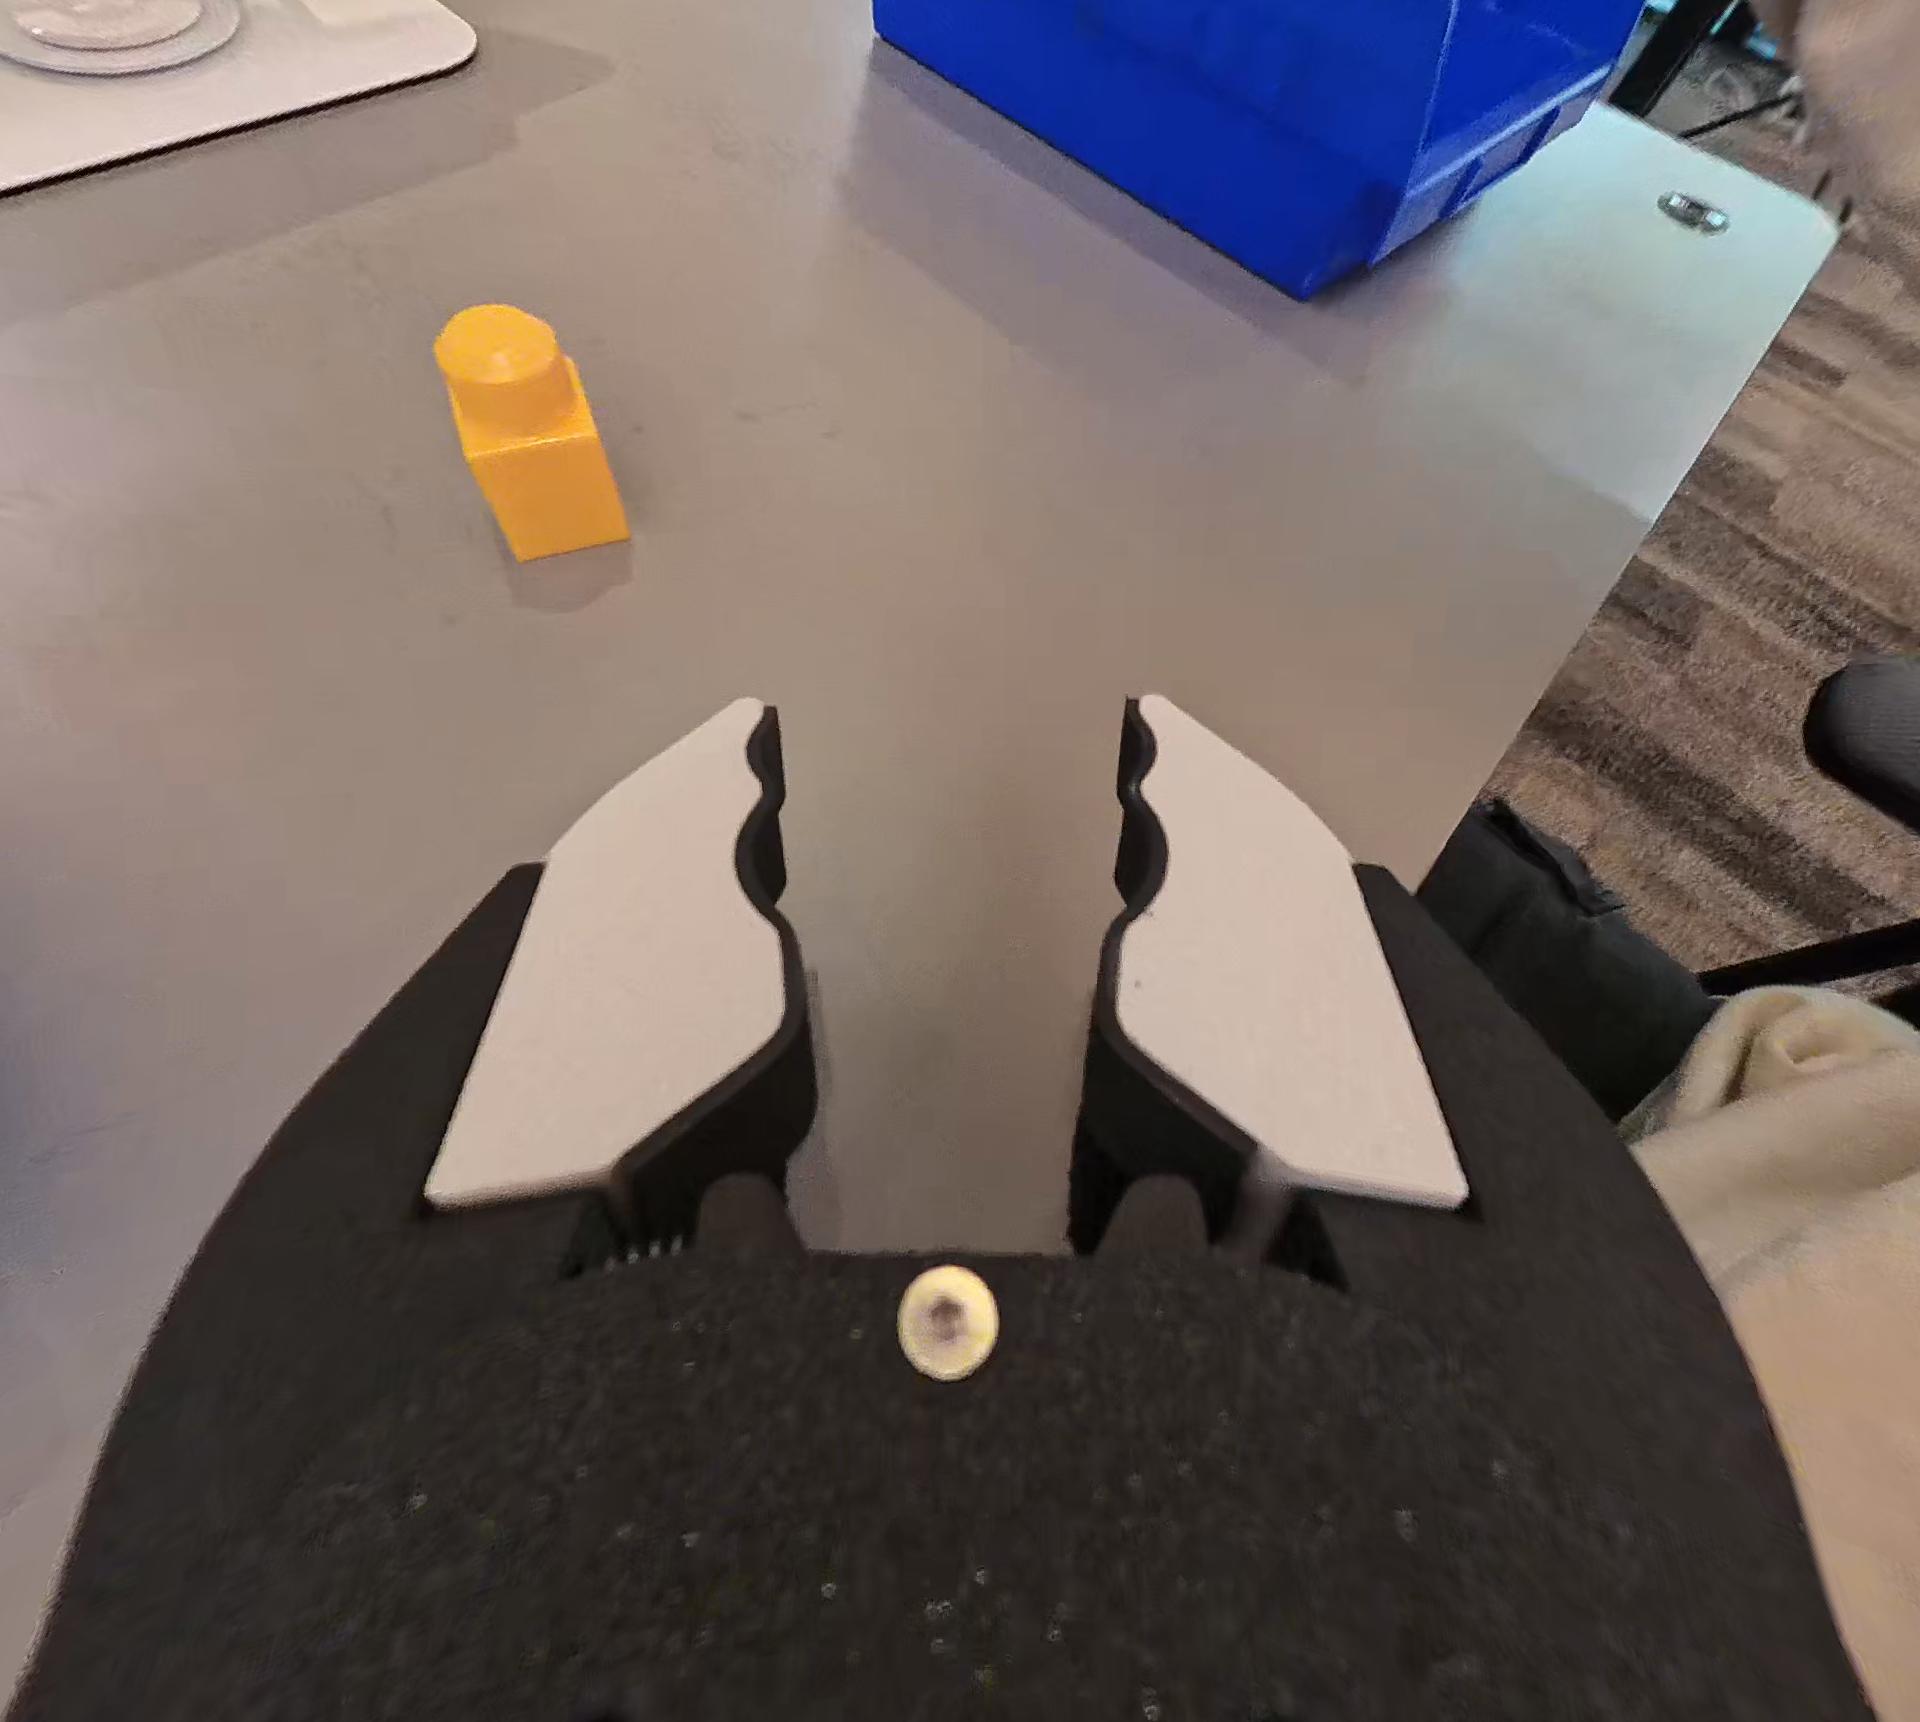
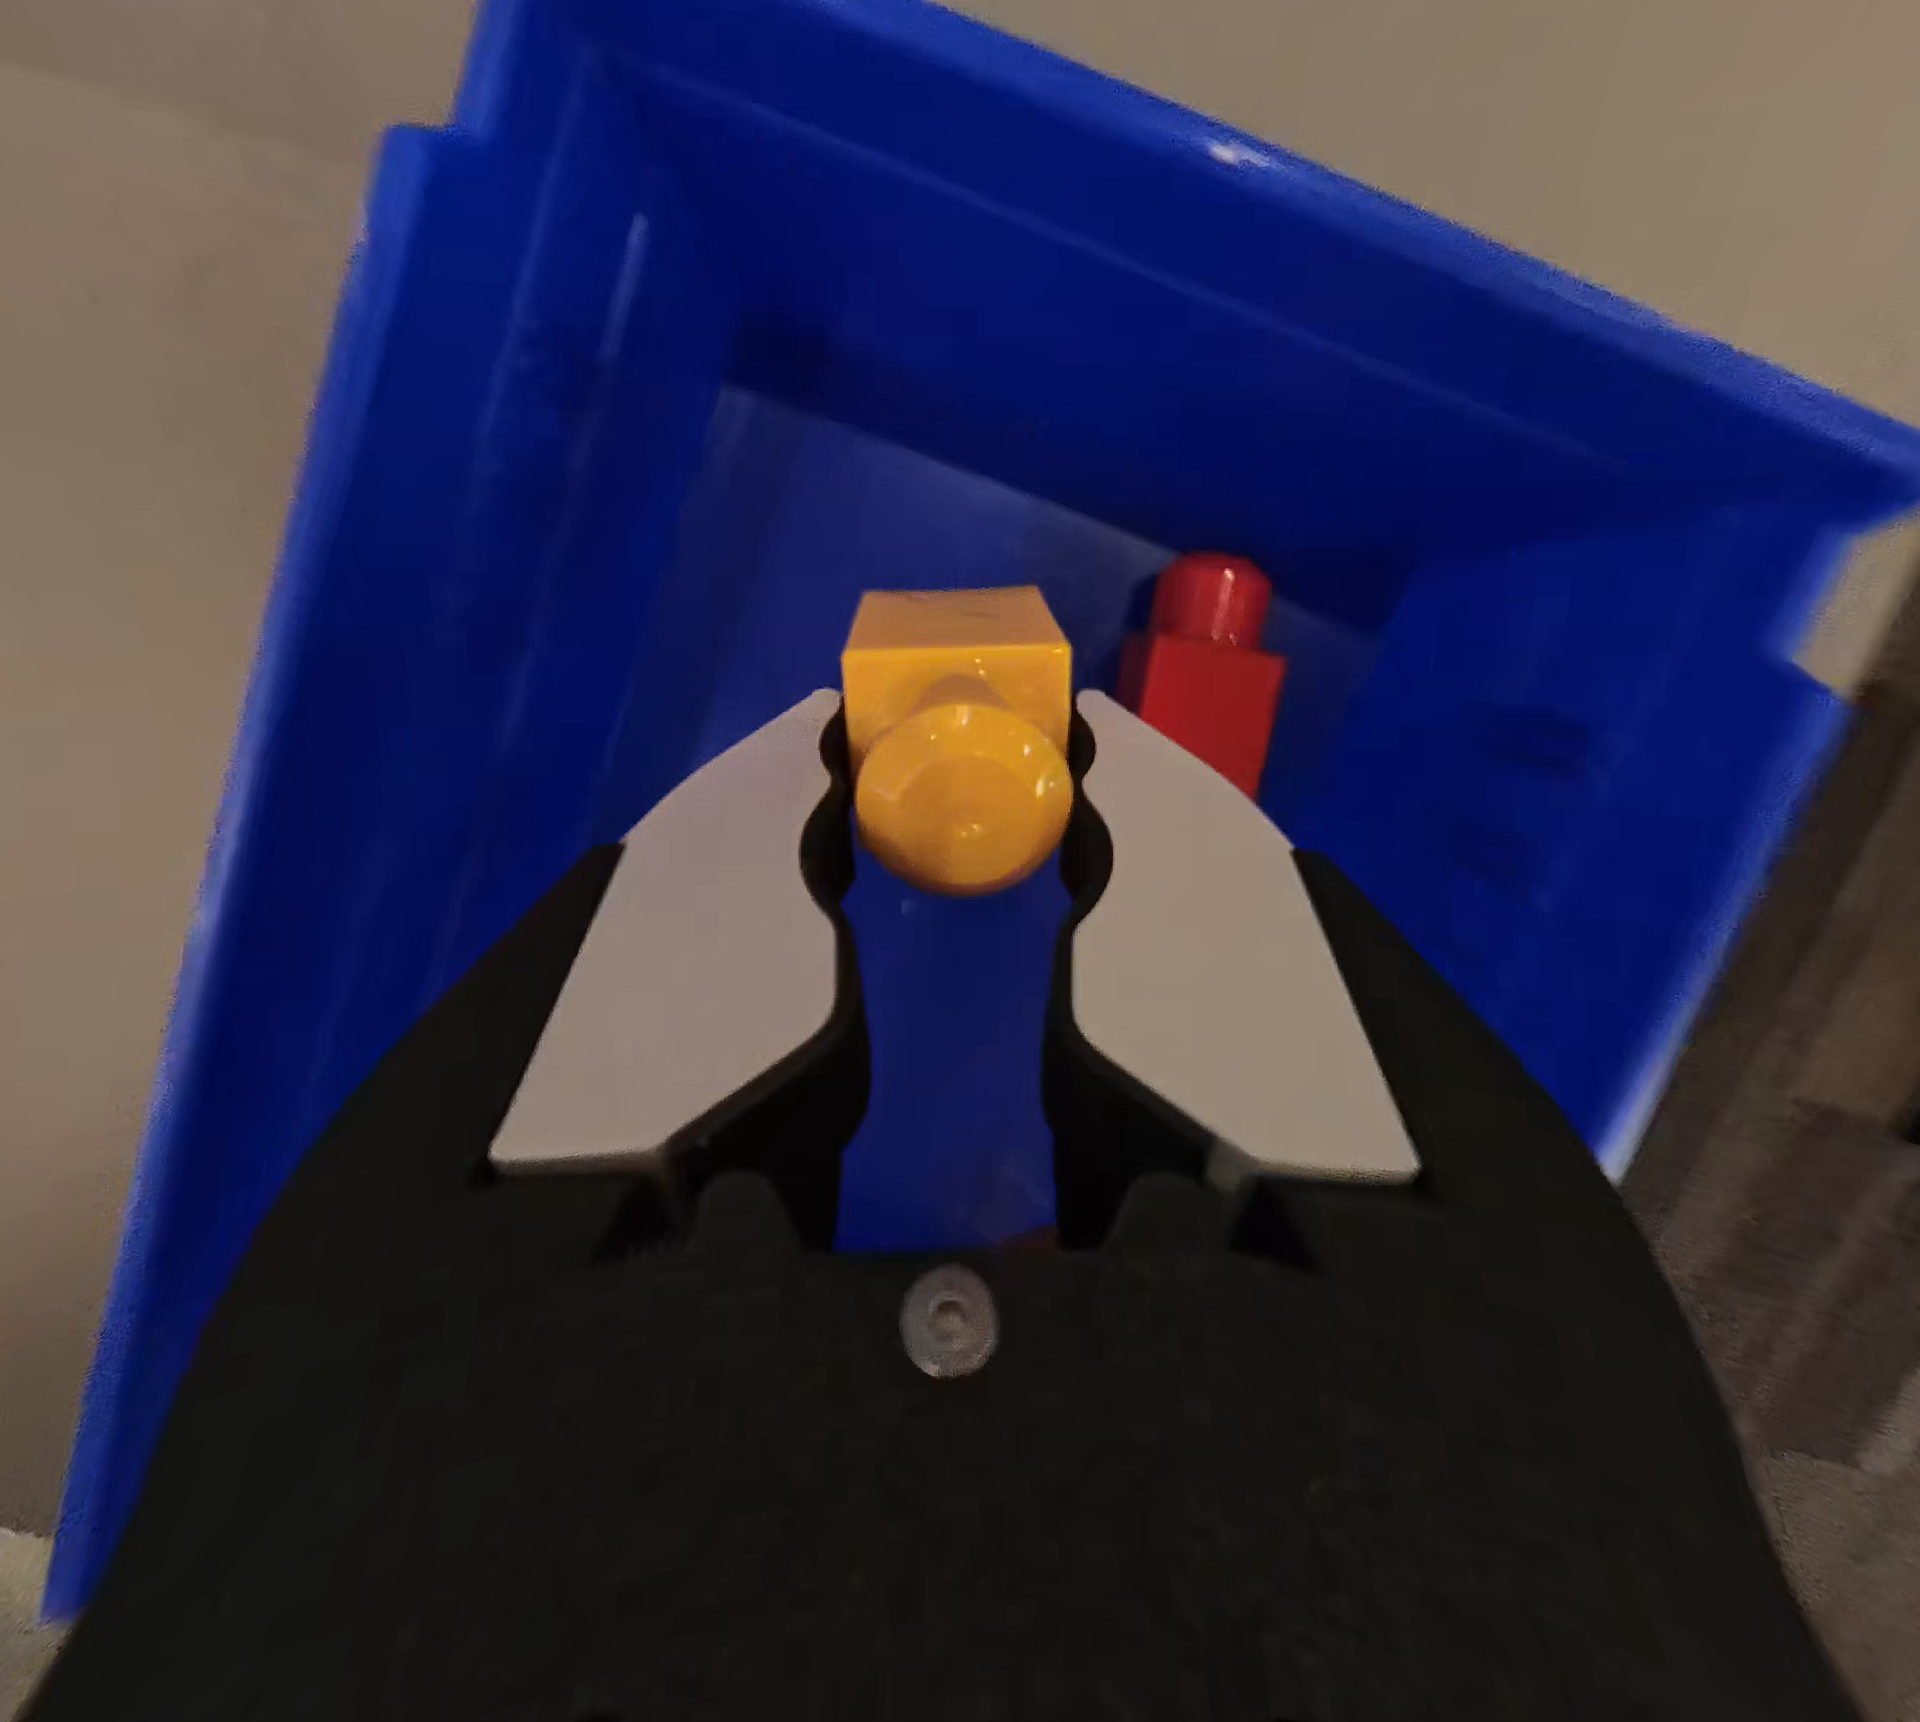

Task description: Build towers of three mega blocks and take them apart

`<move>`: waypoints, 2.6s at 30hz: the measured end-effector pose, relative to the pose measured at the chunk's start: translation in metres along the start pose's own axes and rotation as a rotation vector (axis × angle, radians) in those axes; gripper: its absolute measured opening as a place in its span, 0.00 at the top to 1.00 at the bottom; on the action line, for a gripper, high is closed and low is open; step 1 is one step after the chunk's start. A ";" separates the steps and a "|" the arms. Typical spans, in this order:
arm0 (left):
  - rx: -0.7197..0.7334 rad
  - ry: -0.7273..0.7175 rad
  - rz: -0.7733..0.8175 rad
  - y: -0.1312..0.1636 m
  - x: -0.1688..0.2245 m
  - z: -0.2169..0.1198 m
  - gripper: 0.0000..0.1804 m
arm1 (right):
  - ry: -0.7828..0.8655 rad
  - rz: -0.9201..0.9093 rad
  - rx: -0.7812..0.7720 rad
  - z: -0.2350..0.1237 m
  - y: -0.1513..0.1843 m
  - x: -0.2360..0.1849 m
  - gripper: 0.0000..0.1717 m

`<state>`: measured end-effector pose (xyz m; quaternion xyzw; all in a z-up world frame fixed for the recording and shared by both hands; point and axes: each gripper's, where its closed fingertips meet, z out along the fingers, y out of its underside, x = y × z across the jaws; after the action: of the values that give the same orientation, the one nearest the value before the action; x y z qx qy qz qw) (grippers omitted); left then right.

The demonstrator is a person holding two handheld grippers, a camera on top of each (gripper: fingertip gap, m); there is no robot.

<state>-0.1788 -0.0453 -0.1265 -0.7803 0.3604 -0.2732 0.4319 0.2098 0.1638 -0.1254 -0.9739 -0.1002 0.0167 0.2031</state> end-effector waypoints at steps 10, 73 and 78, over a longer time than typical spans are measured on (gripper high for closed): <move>-0.033 -0.008 0.039 0.001 0.011 0.010 0.65 | 0.055 0.083 -0.292 0.061 0.001 0.021 0.78; -0.058 -0.009 -0.033 0.021 -0.003 0.000 0.65 | 0.055 -0.204 0.102 -0.069 -0.002 -0.043 0.79; -0.070 -0.043 0.009 0.020 -0.001 0.001 0.65 | 0.006 -0.174 -0.093 0.019 -0.010 -0.028 0.78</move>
<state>-0.1852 -0.0510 -0.1450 -0.7989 0.3639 -0.2419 0.4133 0.1792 0.1743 -0.1396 -0.9700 -0.1843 -0.0084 0.1585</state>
